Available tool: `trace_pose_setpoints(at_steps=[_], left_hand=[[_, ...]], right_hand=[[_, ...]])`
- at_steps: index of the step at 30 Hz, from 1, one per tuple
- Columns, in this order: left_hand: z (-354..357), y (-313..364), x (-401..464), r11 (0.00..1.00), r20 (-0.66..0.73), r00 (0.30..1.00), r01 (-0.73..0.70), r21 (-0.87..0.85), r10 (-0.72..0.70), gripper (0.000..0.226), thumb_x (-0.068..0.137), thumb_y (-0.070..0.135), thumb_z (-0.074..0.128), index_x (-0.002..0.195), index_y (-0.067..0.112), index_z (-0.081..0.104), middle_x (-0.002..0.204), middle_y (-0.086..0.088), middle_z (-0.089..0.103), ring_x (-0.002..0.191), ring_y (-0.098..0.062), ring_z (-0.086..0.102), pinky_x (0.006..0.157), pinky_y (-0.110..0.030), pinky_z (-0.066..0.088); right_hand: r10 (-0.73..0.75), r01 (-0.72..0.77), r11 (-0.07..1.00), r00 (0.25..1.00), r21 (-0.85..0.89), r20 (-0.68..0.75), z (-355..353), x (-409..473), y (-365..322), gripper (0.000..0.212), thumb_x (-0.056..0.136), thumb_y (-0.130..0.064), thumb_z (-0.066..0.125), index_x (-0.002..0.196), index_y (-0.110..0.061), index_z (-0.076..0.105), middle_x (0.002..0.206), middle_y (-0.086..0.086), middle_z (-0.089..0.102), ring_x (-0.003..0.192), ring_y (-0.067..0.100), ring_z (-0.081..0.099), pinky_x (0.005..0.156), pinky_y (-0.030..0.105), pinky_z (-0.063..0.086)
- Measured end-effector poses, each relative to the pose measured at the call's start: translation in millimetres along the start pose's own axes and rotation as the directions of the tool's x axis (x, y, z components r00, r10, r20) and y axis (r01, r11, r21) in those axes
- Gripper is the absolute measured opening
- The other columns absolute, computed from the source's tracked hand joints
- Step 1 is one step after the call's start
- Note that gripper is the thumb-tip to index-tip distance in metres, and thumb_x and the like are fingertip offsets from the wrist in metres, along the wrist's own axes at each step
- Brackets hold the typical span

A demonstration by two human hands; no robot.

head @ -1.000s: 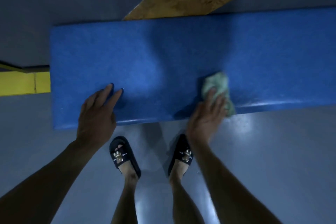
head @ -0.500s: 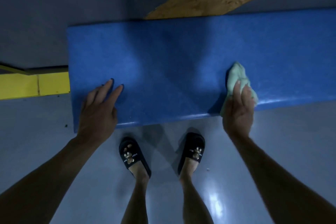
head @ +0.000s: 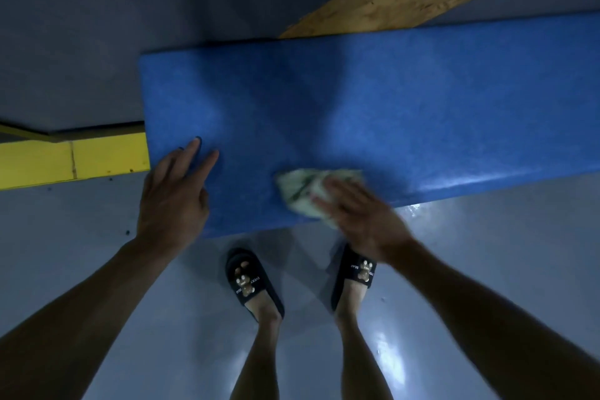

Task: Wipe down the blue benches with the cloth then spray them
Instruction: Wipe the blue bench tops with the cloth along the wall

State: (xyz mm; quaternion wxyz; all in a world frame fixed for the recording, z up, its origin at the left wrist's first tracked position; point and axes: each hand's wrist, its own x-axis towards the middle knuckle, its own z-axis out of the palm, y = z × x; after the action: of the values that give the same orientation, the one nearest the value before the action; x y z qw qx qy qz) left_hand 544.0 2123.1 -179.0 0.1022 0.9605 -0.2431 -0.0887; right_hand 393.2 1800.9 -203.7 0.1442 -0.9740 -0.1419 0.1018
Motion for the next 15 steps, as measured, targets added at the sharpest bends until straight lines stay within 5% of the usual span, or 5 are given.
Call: trace_pose_setpoints(at_steps=[2,5,8,11,15], left_hand=[[2.2,-8.7,4.8,1.0,0.001,1.0,-0.006,0.005,0.006,0.059,0.089,0.012,0.049,0.147,0.019,0.045,0.16,-0.007,0.032,0.133,-0.039,0.038,0.107,-0.053,0.039],[4.2,-17.4,12.7,0.998,0.006,0.999,-0.047,0.042,0.046,0.065,0.086,0.009,0.065,0.147,0.017,0.044,0.159,-0.011,0.033,0.131,-0.04,0.039,0.106,-0.054,0.039],[2.4,-21.6,16.8,0.997,0.002,0.998,-0.066,0.049,0.066,0.066,0.084,0.014,0.07,0.146,0.018,0.047,0.156,-0.009,0.039,0.128,-0.037,0.039,0.103,-0.053,0.041],[-0.9,-22.9,19.3,0.996,0.017,0.998,-0.066,0.055,0.065,0.066,0.084,0.02,0.071,0.145,0.022,0.048,0.156,-0.005,0.04,0.124,-0.034,0.04,0.102,-0.05,0.04],[-3.0,-26.1,23.6,0.998,0.044,0.997,-0.057,0.026,0.056,0.065,0.083,0.023,0.073,0.144,0.025,0.05,0.155,-0.004,0.042,0.12,-0.031,0.04,0.103,-0.052,0.04]], right_hand=[[0.333,-0.329,0.941,0.942,0.081,-0.038,-14.5,-16.2,41.1,0.05,0.105,-0.028,0.031,0.155,-0.024,0.03,0.163,0.006,0.027,0.151,0.027,0.025,0.124,0.037,0.019],[0.773,-0.749,0.632,0.59,0.201,-0.234,-8.3,-5.5,36.2,0.054,0.104,-0.025,0.033,0.156,-0.014,0.028,0.159,0.019,0.031,0.148,0.034,0.026,0.121,0.051,0.022],[0.89,-0.84,0.418,0.303,0.345,-0.34,12.4,54.8,-29.9,0.054,0.102,-0.021,0.031,0.155,-0.009,0.031,0.158,0.022,0.032,0.146,0.041,0.029,0.119,0.052,0.02],[0.731,-0.68,0.681,0.616,0.27,-0.293,31.5,87.7,-112.3,0.056,0.1,-0.019,0.029,0.156,-0.014,0.028,0.162,0.017,0.027,0.152,0.034,0.017,0.123,0.051,0.015],[0.11,-0.108,0.994,0.99,0.033,-0.091,16.7,71.5,-95.9,0.057,0.102,-0.026,0.038,0.157,-0.026,0.024,0.165,0.007,0.021,0.153,0.026,0.015,0.124,0.048,0.016]])
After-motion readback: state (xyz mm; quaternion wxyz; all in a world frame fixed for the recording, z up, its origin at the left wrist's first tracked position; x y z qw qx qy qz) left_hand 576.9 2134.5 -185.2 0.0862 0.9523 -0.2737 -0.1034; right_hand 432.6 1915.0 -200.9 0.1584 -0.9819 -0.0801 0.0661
